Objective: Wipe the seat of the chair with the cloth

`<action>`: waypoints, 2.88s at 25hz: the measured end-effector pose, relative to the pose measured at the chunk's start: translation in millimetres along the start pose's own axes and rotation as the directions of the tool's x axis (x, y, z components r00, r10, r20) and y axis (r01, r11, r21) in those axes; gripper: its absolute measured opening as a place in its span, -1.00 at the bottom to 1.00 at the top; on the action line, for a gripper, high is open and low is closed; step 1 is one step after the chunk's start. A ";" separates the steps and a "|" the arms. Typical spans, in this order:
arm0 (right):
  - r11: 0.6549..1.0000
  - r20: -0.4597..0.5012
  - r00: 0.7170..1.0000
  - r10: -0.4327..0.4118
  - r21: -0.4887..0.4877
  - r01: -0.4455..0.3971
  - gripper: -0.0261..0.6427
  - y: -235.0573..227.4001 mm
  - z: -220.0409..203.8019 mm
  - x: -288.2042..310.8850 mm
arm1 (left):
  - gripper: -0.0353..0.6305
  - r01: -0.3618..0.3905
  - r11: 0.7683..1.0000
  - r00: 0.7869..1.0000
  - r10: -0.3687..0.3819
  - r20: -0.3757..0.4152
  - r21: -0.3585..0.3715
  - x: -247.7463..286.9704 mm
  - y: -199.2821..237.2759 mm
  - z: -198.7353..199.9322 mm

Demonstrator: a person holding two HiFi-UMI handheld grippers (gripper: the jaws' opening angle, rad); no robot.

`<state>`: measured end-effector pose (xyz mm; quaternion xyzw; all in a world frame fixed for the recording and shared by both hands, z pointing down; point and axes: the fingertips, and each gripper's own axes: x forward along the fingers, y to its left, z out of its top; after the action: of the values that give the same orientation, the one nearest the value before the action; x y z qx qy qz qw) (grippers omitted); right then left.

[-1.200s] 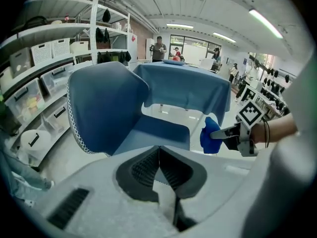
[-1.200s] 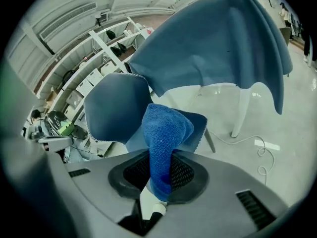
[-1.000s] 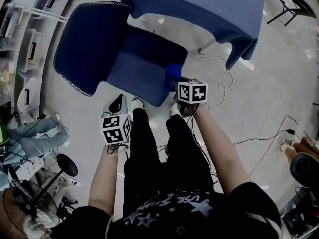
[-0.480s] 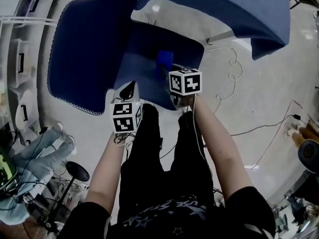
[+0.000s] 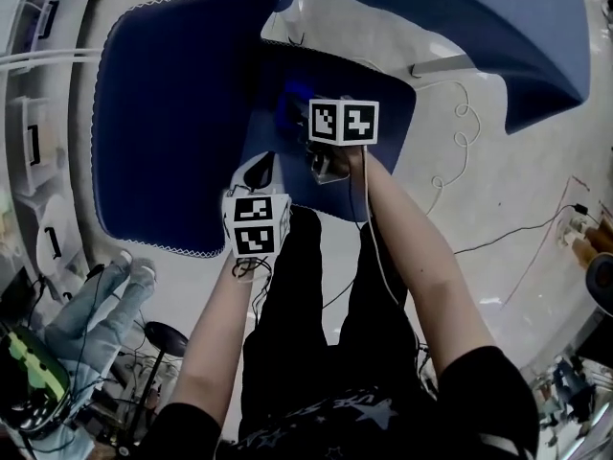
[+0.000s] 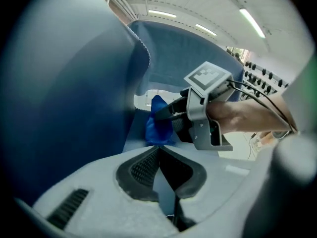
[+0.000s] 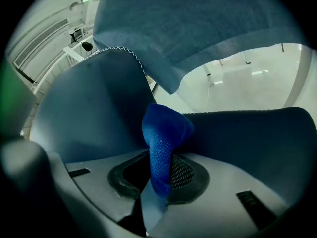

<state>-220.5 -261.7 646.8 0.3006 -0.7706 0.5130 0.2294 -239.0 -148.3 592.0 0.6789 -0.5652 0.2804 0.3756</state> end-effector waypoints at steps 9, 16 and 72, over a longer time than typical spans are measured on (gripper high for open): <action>1.000 -0.033 0.999 -0.003 -0.001 0.003 -0.71 3.2 9.0 50.5 | -0.83 0.025 1.000 0.999 -0.025 -0.022 -0.013 5.6 14.2 -2.6; 0.999 -0.047 0.998 -0.045 0.020 0.046 -0.72 -20.9 5.4 46.7 | -0.83 0.039 0.999 0.999 -0.039 -0.020 0.003 10.2 11.3 3.7; 0.998 -0.239 0.970 0.049 0.049 -0.039 -0.71 -33.8 -70.3 -32.4 | -0.83 -0.022 0.973 0.991 -0.009 -0.131 -0.230 -0.2 -21.0 -67.3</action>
<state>-170.6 -198.9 673.3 0.2242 -0.7323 0.5673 0.3027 -215.6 -90.9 625.5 0.6089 -0.5704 0.2578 0.4873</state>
